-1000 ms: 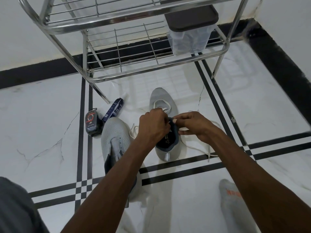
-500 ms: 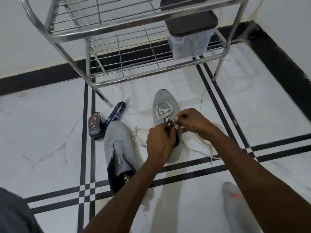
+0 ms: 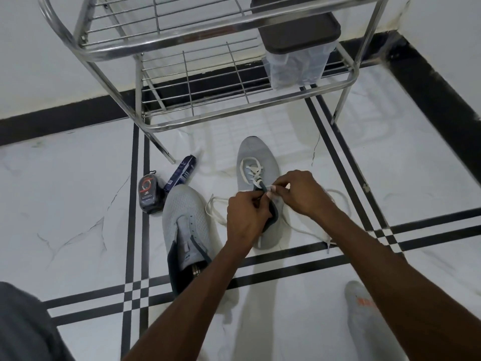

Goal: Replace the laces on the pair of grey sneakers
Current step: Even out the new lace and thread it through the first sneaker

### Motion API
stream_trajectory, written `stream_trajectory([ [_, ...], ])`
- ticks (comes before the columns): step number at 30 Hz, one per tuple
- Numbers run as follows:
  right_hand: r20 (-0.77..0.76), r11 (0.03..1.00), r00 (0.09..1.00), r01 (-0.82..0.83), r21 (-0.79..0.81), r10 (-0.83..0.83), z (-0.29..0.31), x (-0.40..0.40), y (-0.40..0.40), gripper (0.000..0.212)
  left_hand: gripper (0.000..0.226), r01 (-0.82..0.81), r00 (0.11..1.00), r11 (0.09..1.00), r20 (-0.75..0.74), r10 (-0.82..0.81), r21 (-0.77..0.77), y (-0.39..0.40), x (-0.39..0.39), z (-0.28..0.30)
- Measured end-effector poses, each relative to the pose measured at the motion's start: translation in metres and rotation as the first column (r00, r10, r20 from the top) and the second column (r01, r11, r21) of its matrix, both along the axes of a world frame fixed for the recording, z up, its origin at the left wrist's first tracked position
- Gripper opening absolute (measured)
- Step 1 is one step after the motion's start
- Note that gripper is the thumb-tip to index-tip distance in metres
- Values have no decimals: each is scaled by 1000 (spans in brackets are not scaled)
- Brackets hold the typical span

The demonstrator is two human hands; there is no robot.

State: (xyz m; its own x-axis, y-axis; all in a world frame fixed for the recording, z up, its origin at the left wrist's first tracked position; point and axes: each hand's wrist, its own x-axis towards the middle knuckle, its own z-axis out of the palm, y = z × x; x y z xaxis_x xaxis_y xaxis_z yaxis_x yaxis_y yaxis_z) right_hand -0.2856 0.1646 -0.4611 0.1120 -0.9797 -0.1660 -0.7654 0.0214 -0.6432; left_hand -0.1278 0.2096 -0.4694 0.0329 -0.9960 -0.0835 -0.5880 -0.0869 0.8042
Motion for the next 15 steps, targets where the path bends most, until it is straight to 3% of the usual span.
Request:
stream_trajectory([
  [3, -95, 941, 936, 339, -17, -339, -2, -42, -5, 19, 46, 1, 1000, 1000, 1, -1, 17, 0, 4, -3],
  [5, -155, 906, 893, 419, -60, -423, -5, -66, 0, 18, 45, -3, 1000, 1000, 4, 3, 28, 3, 4, -5],
  [7, -112, 926, 919, 377, -33, -378, 0, -58, 7, 32, 44, -12, 1000, 999, -6, 12, 32, 5, 5, -5],
  [9, 27, 982, 982, 187, -10, -187, 5, -34, 6, 45, 43, -13, 1000, 1000, -18, 14, 24, 3, 2, -3],
  [12, 80, 995, 995, -56, -81, 63, 8, 1, 1, 18, 41, -14, 999, 1000, -30, 14, 11, 1, 0, 0],
  [15, -30, 997, 999, -45, -58, 44, -3, 5, 3, 17, 42, -36, 999, 999, -6, 36, 12, 3, 5, -1],
])
